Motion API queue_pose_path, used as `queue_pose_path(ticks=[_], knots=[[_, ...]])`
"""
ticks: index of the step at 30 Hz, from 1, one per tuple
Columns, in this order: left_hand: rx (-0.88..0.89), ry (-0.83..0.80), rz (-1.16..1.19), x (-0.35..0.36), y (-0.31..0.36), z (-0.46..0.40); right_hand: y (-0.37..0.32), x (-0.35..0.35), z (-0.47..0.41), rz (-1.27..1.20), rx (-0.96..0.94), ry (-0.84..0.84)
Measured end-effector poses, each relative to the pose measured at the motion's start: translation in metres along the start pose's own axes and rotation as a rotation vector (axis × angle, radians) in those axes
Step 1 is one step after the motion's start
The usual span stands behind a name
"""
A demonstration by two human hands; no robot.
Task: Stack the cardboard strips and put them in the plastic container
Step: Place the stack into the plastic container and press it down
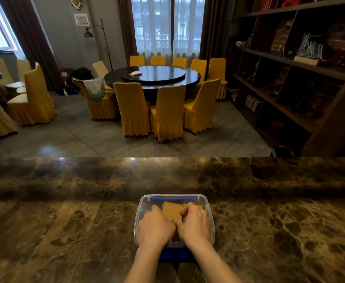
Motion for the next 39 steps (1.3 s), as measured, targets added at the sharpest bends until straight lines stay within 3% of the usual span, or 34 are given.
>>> queue_pose_path(ticks=[12, 24, 39], knots=[[-0.027, 0.108, -0.072, 0.005, 0.004, -0.004, -0.002, 0.002, 0.000, 0.056, -0.008, 0.060], [0.017, 0.092, 0.076, 0.003, 0.004, 0.001, -0.002, -0.004, 0.005, -0.018, -0.037, 0.126], [0.063, 0.023, 0.061, 0.002, -0.001, -0.003, 0.004, -0.016, 0.016, 0.178, -0.368, 0.116]])
Point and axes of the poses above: each hand's wrist, its own z-axis away from the middle knuckle, its own x-axis out of the palm, y = z × x, the point moved 2 cm from there along -z, towards the middle knuckle, and after that the axes turned 11 degrees about z, right-handed, at the moved point
